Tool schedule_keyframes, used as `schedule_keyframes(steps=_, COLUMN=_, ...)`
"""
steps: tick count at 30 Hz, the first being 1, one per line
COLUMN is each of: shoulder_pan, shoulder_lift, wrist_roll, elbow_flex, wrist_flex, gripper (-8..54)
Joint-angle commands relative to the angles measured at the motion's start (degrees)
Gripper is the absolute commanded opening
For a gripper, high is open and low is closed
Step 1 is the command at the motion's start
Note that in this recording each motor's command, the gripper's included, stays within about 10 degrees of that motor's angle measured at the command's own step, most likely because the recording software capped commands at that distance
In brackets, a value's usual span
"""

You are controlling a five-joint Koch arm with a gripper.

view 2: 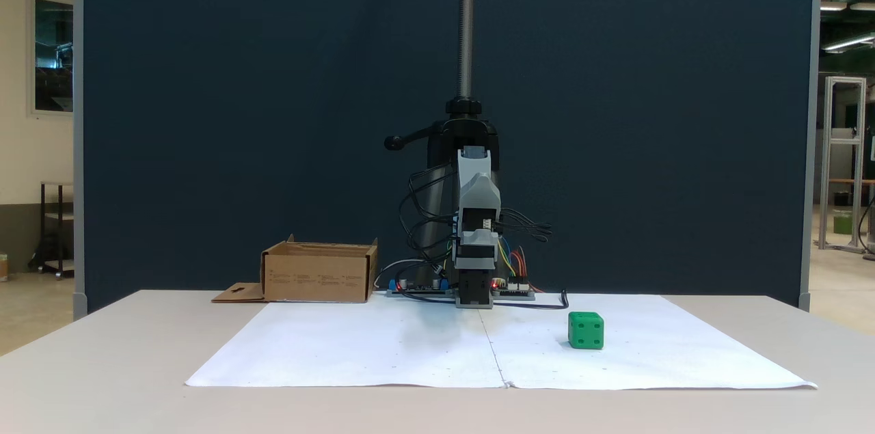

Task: Grasp a green dice and put it in the bin.

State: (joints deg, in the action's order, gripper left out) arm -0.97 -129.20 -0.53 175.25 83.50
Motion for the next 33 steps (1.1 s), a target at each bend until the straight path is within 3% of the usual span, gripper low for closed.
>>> schedule_keyframes(steps=1, shoulder_pan=4.8, shoulder_lift=-6.3, wrist_roll=-3.6, elbow_flex=4.0, wrist_flex=-8.6, gripper=43.2)
schedule_keyframes(steps=33, shoulder_pan=1.5, shoulder_lift=-6.4, wrist_roll=-4.0, elbow_flex=4.0, wrist_flex=-8.6, gripper=43.4)
